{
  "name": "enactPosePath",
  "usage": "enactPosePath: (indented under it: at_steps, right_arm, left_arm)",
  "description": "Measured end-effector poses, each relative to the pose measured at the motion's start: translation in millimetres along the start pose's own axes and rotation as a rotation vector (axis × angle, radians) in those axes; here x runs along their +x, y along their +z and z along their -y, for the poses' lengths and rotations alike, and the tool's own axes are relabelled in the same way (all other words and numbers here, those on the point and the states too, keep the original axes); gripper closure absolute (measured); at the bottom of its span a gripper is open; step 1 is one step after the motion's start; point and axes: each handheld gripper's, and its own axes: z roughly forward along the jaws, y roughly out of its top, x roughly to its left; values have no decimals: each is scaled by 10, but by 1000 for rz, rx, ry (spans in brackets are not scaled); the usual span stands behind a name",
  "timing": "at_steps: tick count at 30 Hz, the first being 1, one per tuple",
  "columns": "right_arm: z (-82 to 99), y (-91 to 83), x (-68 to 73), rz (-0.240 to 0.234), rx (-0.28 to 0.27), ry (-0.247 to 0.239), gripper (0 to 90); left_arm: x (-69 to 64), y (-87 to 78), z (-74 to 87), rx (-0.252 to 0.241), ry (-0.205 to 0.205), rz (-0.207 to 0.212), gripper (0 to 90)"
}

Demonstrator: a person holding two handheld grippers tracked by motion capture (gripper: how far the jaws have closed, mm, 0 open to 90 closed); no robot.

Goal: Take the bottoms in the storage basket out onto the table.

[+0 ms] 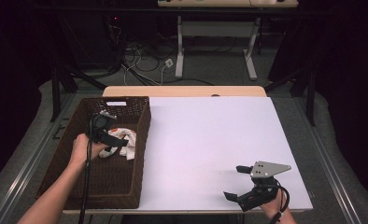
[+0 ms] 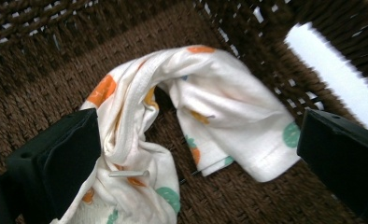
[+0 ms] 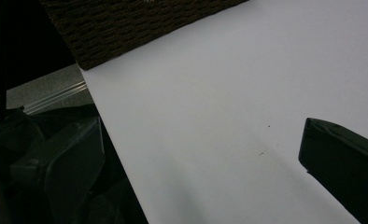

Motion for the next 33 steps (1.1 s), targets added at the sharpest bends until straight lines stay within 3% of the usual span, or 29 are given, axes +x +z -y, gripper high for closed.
enactPosePath:
  at_steps: [6, 12, 19, 33]
  right_arm:
    - [2, 4, 4, -1, -8, 0, 0]
    - [5, -4, 1, 3, -8, 3, 0]
    - [5, -7, -8, 3, -2, 4, 0]
    - [4, -6, -7, 5, 9, 4, 0]
  left_arm:
    - [-1, 102, -35, -4, 7, 10, 0]
    - [-9, 215, -76, -2, 29, -14, 0]
    - [30, 326, -37, 3, 11, -13, 0]
    - [94, 561, 59, 166, -12, -64, 0]
